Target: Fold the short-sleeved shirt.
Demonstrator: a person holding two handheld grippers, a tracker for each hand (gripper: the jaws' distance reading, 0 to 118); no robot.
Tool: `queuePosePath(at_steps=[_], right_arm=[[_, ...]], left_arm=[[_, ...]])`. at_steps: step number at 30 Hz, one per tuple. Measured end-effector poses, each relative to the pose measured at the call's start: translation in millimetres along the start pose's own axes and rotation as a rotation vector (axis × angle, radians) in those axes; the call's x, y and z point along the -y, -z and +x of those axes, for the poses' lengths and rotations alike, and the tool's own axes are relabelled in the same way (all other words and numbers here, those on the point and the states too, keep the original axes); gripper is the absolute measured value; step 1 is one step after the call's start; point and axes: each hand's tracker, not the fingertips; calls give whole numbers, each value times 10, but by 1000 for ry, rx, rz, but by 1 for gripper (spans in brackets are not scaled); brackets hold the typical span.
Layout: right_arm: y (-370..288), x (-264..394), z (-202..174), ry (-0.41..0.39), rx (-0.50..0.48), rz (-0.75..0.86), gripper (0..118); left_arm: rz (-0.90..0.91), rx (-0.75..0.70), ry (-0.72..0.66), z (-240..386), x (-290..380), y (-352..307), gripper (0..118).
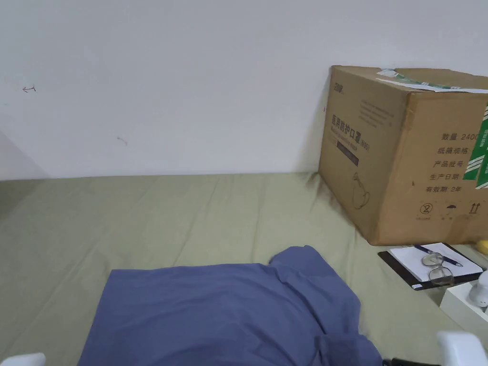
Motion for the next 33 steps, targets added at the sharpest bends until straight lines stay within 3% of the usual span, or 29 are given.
queuePosePath(at_steps=[2, 4, 5, 6, 7, 8, 9, 11, 14, 16, 20, 23, 24, 25, 26, 27, 33], right_arm=[[-338, -92, -220, -24, -57, 196, 93], [-628, -153, -447, -38, -102, 357, 92], [-739, -161, -559, -35, -123, 436, 90], [-824, -164, -682, -39, -135, 502, 70], [-868, -168, -788, -52, -93, 538, 42], [-895, -183, -901, -64, -51, 562, 4], [-935, -144, -923, -53, -21, 587, 0], [-881, -160, -955, -34, -127, 561, 0], [-815, -255, -997, -74, -104, 511, 0], [-823, -236, -985, -98, -86, 499, 0], [-724, -266, -963, -101, -155, 403, 0], [-611, -249, -992, -93, -207, 317, 0], [-567, -216, -1002, -88, -216, 288, 0], [-531, -187, -1016, -83, -215, 262, 0], [-499, -183, -1026, -78, -211, 239, 0], [-462, -161, -1034, -72, -212, 214, 0], [-315, -97, -1030, -27, -226, 137, 0]], left_arm=[[181, 81, -32, 119, 12, -317, 98], [395, 106, -13, 269, 76, -605, 93], [467, 85, -1, 358, 100, -707, 77], [517, 44, 11, 452, 114, -772, 33], [544, 3, 19, 515, 126, -787, 2], [577, 0, 20, 565, 148, -829, 0], [593, 44, 22, 577, 150, -865, 0], [612, 56, 55, 617, 131, -890, 0], [597, -30, 190, 658, 22, -954, 0], [402, 11, 210, 537, -210, -856, 0], [-387, 144, 10, 2, -482, -160, 0], [-427, 34, 14, -325, -291, 206, 0], [-443, -13, 12, -409, -277, 324, 6], [-446, -29, -3, -487, -267, 407, 27], [-433, -26, -6, -550, -241, 453, 63], [-423, -21, -11, -606, -208, 515, 113], [-446, -41, -52, -929, -44, 930, 113]])
